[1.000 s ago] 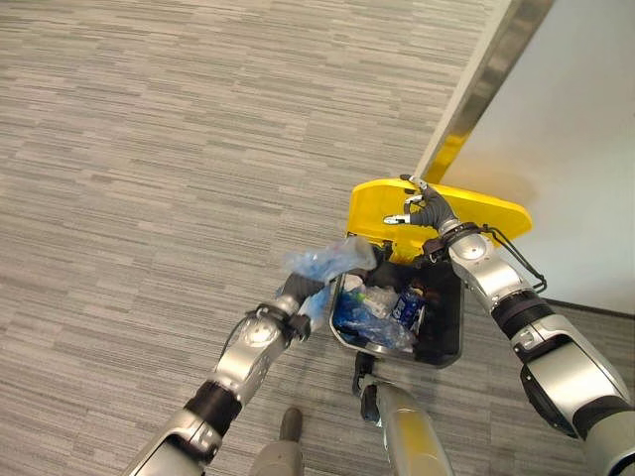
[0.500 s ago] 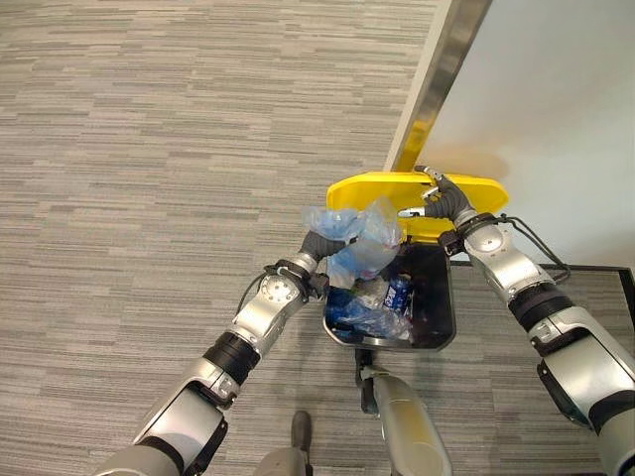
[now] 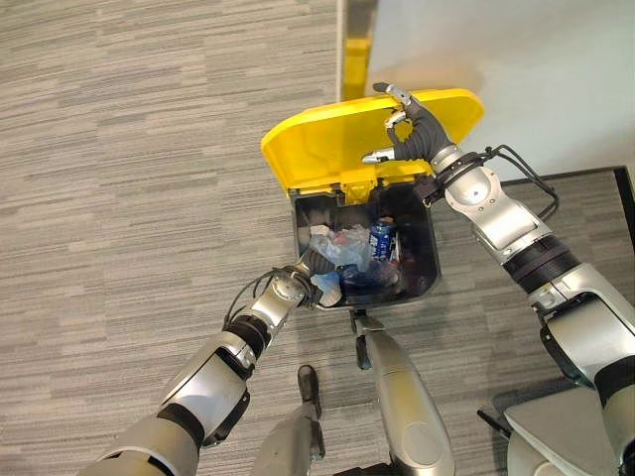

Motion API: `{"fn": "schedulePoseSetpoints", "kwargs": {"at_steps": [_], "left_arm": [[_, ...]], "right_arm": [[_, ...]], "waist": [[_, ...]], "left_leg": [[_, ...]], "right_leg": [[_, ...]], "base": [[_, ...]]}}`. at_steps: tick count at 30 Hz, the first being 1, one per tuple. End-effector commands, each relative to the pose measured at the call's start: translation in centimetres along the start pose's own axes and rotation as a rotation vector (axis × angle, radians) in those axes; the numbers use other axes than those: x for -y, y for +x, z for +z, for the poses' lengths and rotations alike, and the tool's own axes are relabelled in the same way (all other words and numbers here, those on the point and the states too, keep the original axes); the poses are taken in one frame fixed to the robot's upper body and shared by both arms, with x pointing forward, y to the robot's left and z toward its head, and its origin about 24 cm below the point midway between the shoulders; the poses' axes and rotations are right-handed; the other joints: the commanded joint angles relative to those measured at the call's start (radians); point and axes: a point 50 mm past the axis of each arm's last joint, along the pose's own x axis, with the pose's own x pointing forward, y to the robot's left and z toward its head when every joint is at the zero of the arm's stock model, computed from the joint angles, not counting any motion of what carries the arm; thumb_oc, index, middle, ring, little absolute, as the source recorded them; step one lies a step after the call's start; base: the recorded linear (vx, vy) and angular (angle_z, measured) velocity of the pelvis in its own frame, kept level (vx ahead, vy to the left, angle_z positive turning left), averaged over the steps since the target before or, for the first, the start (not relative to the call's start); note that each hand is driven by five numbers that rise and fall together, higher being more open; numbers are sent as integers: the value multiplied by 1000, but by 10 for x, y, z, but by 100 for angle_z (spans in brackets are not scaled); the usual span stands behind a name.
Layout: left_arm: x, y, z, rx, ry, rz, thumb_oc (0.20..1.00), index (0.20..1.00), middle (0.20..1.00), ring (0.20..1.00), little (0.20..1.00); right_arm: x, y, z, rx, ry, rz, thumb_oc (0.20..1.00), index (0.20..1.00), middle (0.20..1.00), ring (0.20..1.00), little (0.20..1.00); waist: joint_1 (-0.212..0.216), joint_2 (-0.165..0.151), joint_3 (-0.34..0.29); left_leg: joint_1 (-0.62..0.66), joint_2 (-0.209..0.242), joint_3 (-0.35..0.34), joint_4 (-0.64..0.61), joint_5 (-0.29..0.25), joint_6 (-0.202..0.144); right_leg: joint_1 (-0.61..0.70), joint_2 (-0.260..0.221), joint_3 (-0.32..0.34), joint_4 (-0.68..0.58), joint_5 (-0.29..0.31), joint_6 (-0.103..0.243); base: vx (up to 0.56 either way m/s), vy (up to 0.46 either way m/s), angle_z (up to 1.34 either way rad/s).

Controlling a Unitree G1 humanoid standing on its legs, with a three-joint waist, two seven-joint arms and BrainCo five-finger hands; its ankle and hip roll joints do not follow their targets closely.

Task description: Gather garbage on tea table into small bin, then transfer packed bag to large trash can.

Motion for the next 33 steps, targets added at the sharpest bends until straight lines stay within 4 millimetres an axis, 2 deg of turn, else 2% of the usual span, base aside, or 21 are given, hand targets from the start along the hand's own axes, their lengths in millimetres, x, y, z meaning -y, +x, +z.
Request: {"fn": "schedulePoseSetpoints", "kwargs": {"at_steps": [1, 5, 6, 11, 15, 16, 17, 18, 20, 23, 24, 25, 26, 27, 28, 29, 30, 31, 32, 33], "left_arm": [[-12, -5, -12, -16, 42, 75, 1000, 1000, 1000, 1000, 1000], [-18, -6, -13, -19, 61, 112, 1000, 1000, 1000, 1000, 1000], [-20, -6, -12, -11, 61, 123, 1000, 1000, 1000, 1000, 1000], [-18, -12, -12, 28, 65, 107, 1000, 1000, 1000, 1000, 1000], [-11, -27, -25, 52, 55, 75, 1000, 1000, 1000, 1000, 1000], [-8, -37, -34, 55, 39, 63, 1000, 1000, 1000, 1000, 1000], [-7, -44, -40, 55, 20, 64, 1000, 1000, 1000, 1000, 1000], [-6, -56, -52, 43, -24, 66, 1000, 1000, 1000, 1000, 1000], [-12, -72, -71, 11, -126, 108, 1000, 1000, 1000, 1000, 1000], [-25, -102, -104, -66, -243, 193, 1000, 1000, 1000, 1000, 1000], [-27, -112, -114, -102, -277, 214, 1000, 1000, 1000, 1000, 1000], [-27, -113, -115, -104, -276, 214, 1000, 1000, 1000, 1000, 1000], [-35, -139, -144, -200, -342, 300, 1000, 1000, 1000, 1000, 1000], [-37, -157, -162, -265, -381, 351, 1000, 1000, 1000, 1000, 1000], [-39, -171, -173, -311, -404, 385, 1000, 1000, 1000, 1000, 1000], [-39, -171, -174, -312, -404, 386, 1000, 1000, 1000, 1000, 1000], [-43, -197, -194, -400, -449, 476, 1000, 1000, 1000, 1000, 1000], [-42, -213, -207, -462, -499, 523, 1000, 1000, 1000, 1000, 1000], [-43, -213, -208, -462, -498, 523, 1000, 1000, 1000, 1000, 1000], [-41, -219, -213, -498, -505, 533, 1000, 1000, 1000, 1000, 1000]], "right_arm": [[9, -7, -22, -81, 25, -76, 1000, 1000, 1000, 1000, 1000], [9, -17, -30, -94, 42, -81, 1000, 1000, 1000, 1000, 1000], [10, -24, -38, -113, 52, -86, 1000, 1000, 1000, 1000, 1000], [3, -38, -52, -158, 73, -73, 1000, 1000, 1000, 1000, 1000], [-5, -69, -73, -221, 73, -47, 1000, 1000, 1000, 1000, 1000], [-5, -92, -84, -256, 61, -41, 1000, 1000, 1000, 1000, 1000], [-3, -106, -89, -278, 52, -46, 1000, 1000, 1000, 1000, 1000], [-5, -135, -104, -349, 61, -61, 1000, 1000, 1000, 1000, 1000], [-5, -161, -118, -429, 61, -79, 1000, 1000, 1000, 1000, 1000], [-13, -194, -132, -530, 98, -110, 1000, 1000, 1000, 1000, 1000], [-18, -202, -135, -554, 120, -116, 1000, 1000, 1000, 1000, 1000], [-19, -202, -135, -555, 121, -115, 1000, 1000, 1000, 1000, 1000], [-27, -218, -143, -612, 156, -134, 1000, 1000, 1000, 1000, 1000], [-32, -227, -147, -647, 172, -134, 1000, 1000, 1000, 1000, 1000], [-37, -233, -150, -673, 184, -128, 1000, 1000, 1000, 1000, 1000], [-37, -233, -150, -673, 185, -128, 1000, 1000, 1000, 1000, 1000], [-48, -245, -157, -736, 214, -112, 1000, 1000, 1000, 1000, 1000], [-55, -259, -164, -800, 246, -116, 1000, 1000, 1000, 1000, 1000], [-56, -259, -164, -800, 247, -116, 1000, 1000, 1000, 1000, 1000], [-60, -272, -169, -853, 266, -123, 1000, 1000, 1000, 1000, 1000]], "waist": [[37, 7, -45], [37, 17, -55], [38, 23, -64], [47, 29, -93], [63, 21, -124], [77, 17, -138], [88, 16, -147], [109, 8, -161], [134, 5, -171], [154, -24, -180], [159, -41, -180], [159, -42, -179], [176, -63, -171], [183, -71, -171], [191, -69, -173], [189, -74, -174], [189, -77, -171], [198, -76, -162], [197, -80, -163], [199, -75, -164]], "left_leg": [[202, -57, -3, -10, -157, 50], [217, -51, -12, -23, -158, 51], [228, -49, -19, -33, -157, 52], [249, -45, -23, -44, -159, 54], [274, -34, -31, -40, -160, 54], [287, -27, -37, -37, -162, 54], [293, -25, -42, -31, -162, 53], [307, -22, -50, -17, -168, 54], [323, -18, -56, 5, -176, 52], [335, -31, -59, 45, -193, 58], [329, -46, -61, 62, -189, 63], [330, -47, -61, 64, -190, 63], [313, -72, -51, 97, -184, 68], [315, -80, -41, 86, -174, 73], [320, -80, -29, 76, -168, 78], [319, -85, -31, 74, -164, 79], [318, -89, -5, 56, -127, 85], [294, -91, 6, 50, -87, 101], [292, -95, 5, 49, -83, 102], [274, -97, 5, 45, -68, 110]], "right_leg": [[-155, -6, 46, -120, 284, 127], [-154, -9, 41, -118, 286, 129], [-150, -11, 35, -121, 287, 129], [-129, -15, 23, -141, 294, 133], [-78, -33, 5, -165, 296, 138], [-47, -43, -9, -178, 299, 141], [-25, -49, -19, -189, 299, 143], [18, -60, -29, -204, 302, 145], [62, -66, -39, -222, 306, 147], [127, -79, -39, -267, 328, 156], [145, -88, -39, -286, 332, 159], [148, -88, -39, -288, 333, 159], [187, -90, -56, -332, 332, 163], [200, -87, -74, -351, 317, 162], [207, -80, -85, -353, 300, 162], [205, -86, -83, -352, 302, 162], [192, -82, -91, -317, 292, 165], [202, -75, -91, -204, 227, 157], [199, -79, -90, -203, 228, 157], [218, -73, -70, -124, 200, 140]], "base": [[18, -5, -16], [11, -14, -5], [9, -15, 6], [11, -4, 6], [-4, 1, 12], [-13, 2, 15], [-1, 5, 28], [-14, 14, 32], [-44, 32, 38], [-88, 61, 19], [-71, 44, 4], [-199, 86, -2], [-245, 116, -4], [-284, 153, -13], [-146, 79, -36], [-204, 111, -60], [-360, 137, -77], [-359, 137, -56], [-311, 84, -72], [-190, 36, -58]]}}
